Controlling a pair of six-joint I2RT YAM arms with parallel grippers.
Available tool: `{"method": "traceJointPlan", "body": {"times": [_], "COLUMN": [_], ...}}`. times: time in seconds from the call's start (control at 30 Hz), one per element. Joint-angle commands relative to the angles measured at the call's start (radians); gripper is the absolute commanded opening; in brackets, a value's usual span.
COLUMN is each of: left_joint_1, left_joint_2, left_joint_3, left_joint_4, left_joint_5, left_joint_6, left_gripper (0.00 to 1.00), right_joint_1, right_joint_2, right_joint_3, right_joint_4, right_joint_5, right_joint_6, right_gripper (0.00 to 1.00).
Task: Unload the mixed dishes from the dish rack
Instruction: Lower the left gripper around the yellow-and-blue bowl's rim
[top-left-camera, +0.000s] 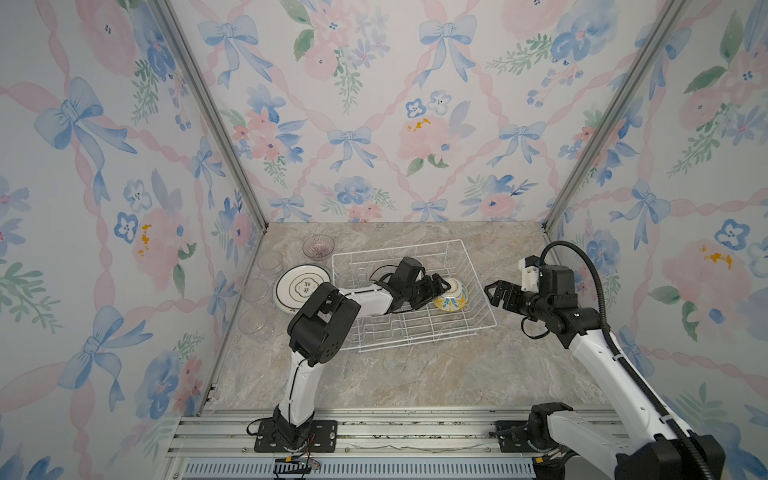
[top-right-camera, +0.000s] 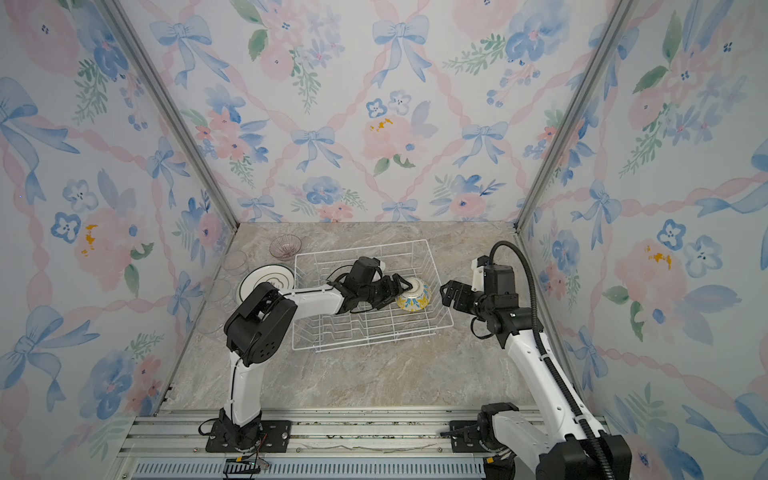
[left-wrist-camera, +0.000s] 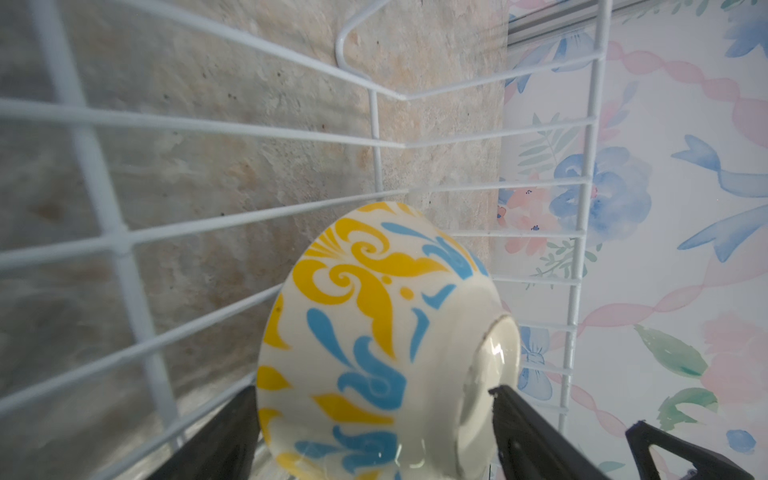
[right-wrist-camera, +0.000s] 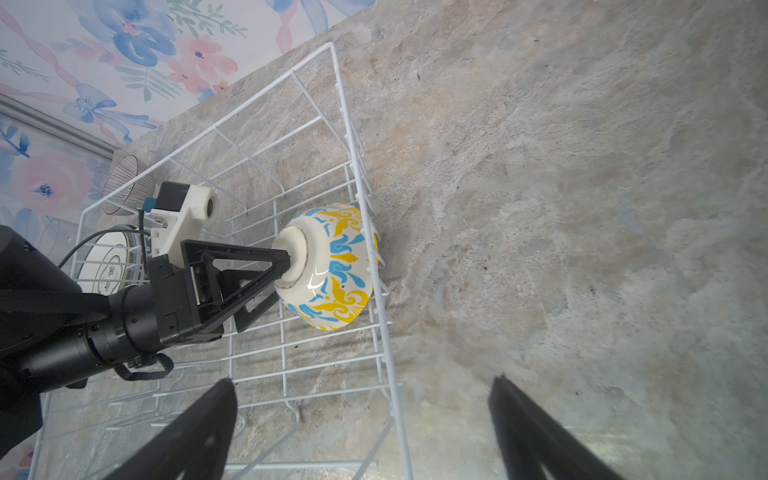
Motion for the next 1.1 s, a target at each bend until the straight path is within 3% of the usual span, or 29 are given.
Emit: {"method": "traceJointPlan", "body": {"times": [0.0,0.73,1.07], "left_joint_1": [-0.043,-0.046,-0.052], "left_joint_2": [0.049,-0.105,-0.079], "left_joint_3": [0.007,-0.133,-0.143], "left_joint_4": [-0.032,0.159,0.274], "left_joint_5": [0.048,-0.006,-0.020], "left_joint_6": [-0.027,-0.116,-0.169], "left_gripper": [0.88,0.80,0.76], "right_joint_1": [-0.009,-0.013,-0.013], "right_joint_2": [-0.013,0.001,0.004], "right_joint_3": [-0.015,-0.031,-0.029], "right_joint_4": [-0.012,0.009,0.008], "right_joint_5": [-0.003,-0.014,-0.020], "right_joint_6": [-0.005,0.000,0.001], "right_gripper": [0.97,0.97,0.97]}}
